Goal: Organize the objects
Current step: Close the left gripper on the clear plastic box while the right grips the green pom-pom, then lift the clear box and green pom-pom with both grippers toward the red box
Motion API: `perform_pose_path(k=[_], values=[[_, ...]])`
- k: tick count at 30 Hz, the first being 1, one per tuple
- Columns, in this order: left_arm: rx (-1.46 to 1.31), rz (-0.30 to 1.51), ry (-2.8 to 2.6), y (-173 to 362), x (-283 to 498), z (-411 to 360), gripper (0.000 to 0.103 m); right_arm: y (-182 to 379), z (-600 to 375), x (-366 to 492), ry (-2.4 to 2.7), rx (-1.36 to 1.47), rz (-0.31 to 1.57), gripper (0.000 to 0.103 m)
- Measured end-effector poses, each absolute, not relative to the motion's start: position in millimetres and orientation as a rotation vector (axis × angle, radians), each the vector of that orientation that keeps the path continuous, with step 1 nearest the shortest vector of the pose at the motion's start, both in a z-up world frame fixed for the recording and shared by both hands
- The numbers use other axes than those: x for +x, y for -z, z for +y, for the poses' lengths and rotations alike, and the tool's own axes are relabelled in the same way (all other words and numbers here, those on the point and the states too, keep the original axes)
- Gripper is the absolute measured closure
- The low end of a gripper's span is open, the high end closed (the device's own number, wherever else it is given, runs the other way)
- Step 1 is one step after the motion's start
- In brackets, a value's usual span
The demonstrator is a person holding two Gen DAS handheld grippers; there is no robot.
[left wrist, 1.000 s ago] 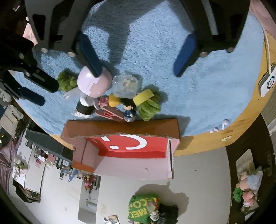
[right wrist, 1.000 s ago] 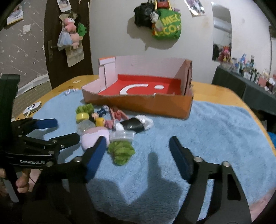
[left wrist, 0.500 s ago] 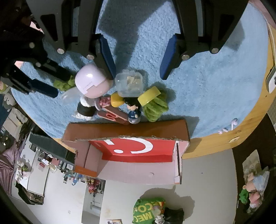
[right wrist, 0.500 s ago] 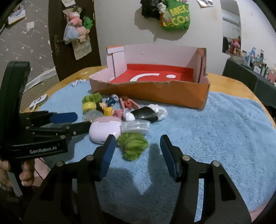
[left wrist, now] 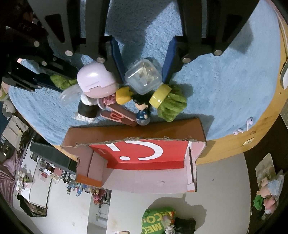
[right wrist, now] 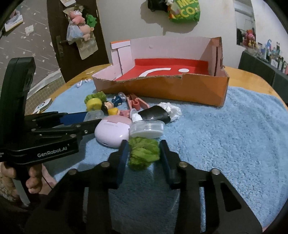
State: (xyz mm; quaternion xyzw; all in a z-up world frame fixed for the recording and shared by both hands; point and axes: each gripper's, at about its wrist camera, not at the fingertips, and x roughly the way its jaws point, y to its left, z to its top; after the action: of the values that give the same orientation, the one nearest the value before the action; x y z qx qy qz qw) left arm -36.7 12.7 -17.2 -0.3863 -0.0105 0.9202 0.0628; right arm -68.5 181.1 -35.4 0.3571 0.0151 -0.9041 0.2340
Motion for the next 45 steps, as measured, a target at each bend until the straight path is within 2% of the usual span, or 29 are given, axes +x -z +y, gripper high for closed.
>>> perform_pose_path(k=[7, 21, 45], values=[[-1.16, -0.048, -2.778, 17, -34, 12, 0.059, 35, 181, -67, 2.469, 0.994, 0.051, 0.075], [-1.124, -0.043, -2.802, 11, -17, 13, 0.059, 22, 187, -56, 2.467, 0.962, 0.001, 0.075], [-1.018, -0.084, -2.807, -13, 5, 8, 0.059, -5, 175, -50, 2.471, 0.882, 0.021, 0.075]])
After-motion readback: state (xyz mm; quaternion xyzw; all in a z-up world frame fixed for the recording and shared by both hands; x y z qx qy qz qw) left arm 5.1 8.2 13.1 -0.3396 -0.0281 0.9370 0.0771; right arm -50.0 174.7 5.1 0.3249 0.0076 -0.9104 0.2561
